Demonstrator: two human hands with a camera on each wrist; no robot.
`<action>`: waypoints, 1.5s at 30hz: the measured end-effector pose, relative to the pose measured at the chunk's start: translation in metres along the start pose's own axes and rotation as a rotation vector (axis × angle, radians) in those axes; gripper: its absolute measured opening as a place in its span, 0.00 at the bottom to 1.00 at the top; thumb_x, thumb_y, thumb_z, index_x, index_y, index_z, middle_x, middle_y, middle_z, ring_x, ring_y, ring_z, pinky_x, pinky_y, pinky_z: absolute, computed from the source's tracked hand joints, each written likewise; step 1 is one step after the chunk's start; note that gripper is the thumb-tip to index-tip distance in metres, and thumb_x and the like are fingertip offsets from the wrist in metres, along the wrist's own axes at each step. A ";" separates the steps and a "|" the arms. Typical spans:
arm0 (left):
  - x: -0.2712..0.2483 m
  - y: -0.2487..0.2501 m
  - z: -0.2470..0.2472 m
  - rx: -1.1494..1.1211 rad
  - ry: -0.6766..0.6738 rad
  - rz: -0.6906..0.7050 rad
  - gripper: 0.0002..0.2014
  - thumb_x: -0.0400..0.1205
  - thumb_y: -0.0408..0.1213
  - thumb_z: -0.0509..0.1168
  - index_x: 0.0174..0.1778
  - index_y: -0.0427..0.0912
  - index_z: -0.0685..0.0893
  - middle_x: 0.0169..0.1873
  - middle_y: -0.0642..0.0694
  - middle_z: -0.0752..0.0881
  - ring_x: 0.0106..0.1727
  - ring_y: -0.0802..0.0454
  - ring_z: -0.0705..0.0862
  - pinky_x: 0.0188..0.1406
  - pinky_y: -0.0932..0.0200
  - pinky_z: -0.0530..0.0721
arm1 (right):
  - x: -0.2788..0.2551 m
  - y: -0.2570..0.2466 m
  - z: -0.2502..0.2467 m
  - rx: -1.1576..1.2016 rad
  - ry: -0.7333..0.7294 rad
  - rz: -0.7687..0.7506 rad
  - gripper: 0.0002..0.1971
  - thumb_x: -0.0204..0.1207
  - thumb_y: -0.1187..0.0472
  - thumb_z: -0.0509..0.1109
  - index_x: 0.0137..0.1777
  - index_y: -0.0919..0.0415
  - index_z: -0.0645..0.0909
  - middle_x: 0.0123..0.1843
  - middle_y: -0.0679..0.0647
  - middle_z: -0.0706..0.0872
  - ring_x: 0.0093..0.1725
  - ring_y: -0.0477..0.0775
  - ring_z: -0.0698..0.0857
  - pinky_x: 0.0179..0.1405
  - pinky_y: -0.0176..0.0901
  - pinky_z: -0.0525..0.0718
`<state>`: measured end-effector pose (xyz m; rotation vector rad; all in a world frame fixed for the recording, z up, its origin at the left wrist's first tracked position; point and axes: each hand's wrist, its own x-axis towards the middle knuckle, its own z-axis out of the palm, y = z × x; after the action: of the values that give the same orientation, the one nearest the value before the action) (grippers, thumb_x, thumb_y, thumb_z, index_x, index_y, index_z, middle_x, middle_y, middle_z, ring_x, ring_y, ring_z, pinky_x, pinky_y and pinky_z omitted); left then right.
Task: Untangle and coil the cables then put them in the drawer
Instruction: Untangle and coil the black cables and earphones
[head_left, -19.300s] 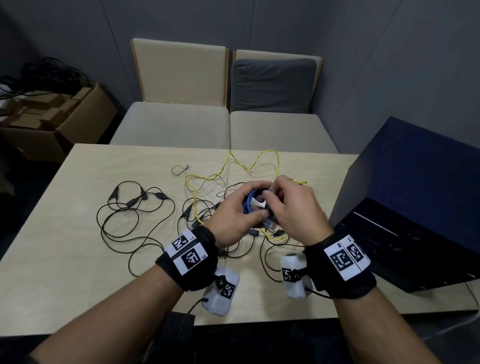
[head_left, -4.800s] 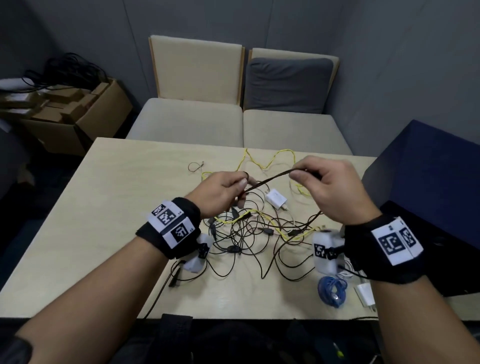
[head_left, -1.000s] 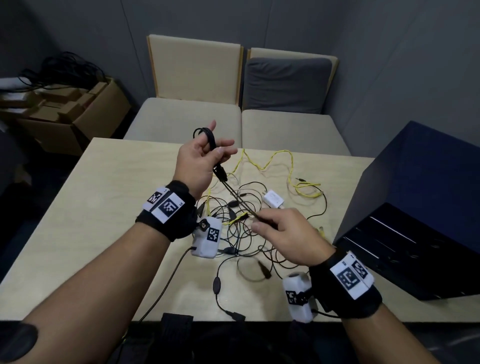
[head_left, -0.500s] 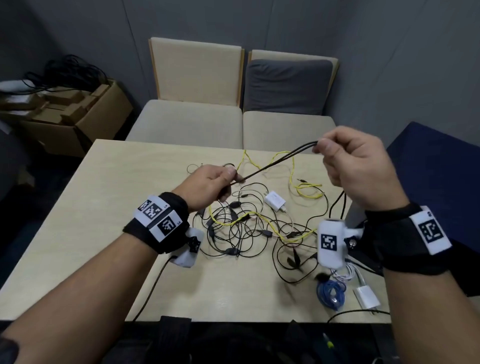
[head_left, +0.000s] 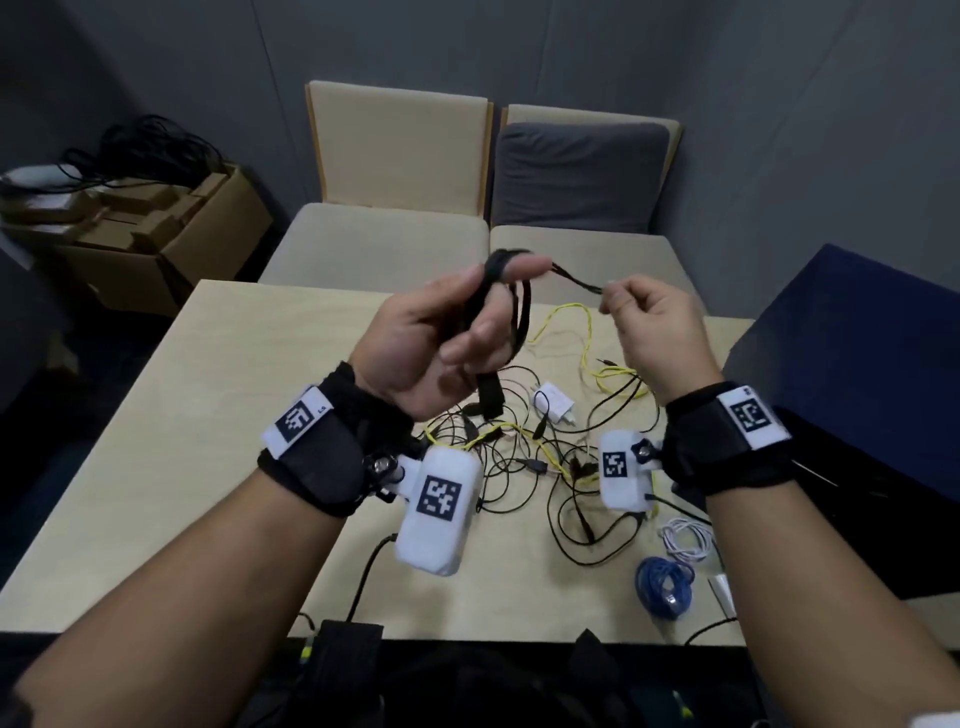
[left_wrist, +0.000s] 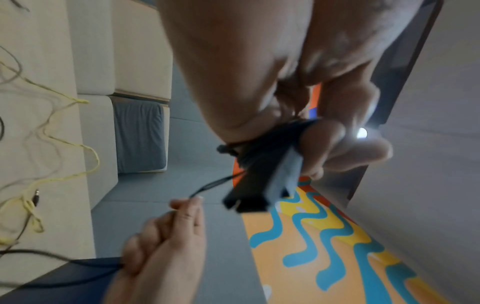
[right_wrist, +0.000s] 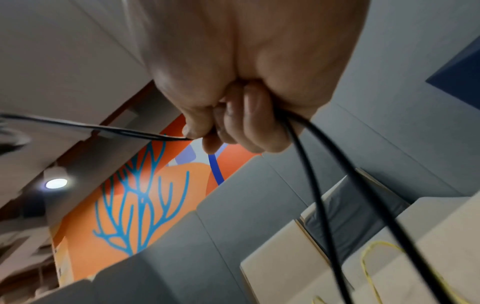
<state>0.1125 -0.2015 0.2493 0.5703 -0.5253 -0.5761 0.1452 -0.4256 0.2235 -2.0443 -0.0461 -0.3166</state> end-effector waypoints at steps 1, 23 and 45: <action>0.003 0.001 0.001 -0.030 0.024 0.029 0.19 0.80 0.36 0.62 0.63 0.29 0.80 0.28 0.47 0.81 0.18 0.61 0.70 0.24 0.67 0.74 | -0.004 0.001 0.004 -0.040 -0.025 0.016 0.14 0.84 0.56 0.64 0.36 0.57 0.79 0.15 0.36 0.72 0.19 0.36 0.71 0.21 0.25 0.64; 0.014 -0.026 -0.062 0.585 0.816 0.279 0.26 0.86 0.22 0.55 0.80 0.34 0.59 0.59 0.40 0.84 0.51 0.54 0.89 0.59 0.60 0.83 | -0.073 -0.003 0.036 -0.207 -0.482 -0.055 0.10 0.80 0.56 0.68 0.36 0.52 0.81 0.28 0.53 0.77 0.30 0.47 0.72 0.33 0.40 0.71; -0.013 -0.027 -0.062 1.260 0.427 -0.318 0.17 0.89 0.42 0.50 0.59 0.41 0.84 0.26 0.47 0.81 0.20 0.62 0.72 0.21 0.71 0.70 | -0.023 -0.041 -0.044 0.101 -0.095 -0.130 0.10 0.69 0.42 0.67 0.36 0.46 0.84 0.19 0.40 0.70 0.22 0.45 0.64 0.26 0.44 0.63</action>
<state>0.1305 -0.1912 0.1838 1.9523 -0.3381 -0.3424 0.1069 -0.4423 0.2733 -1.9590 -0.2493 -0.2914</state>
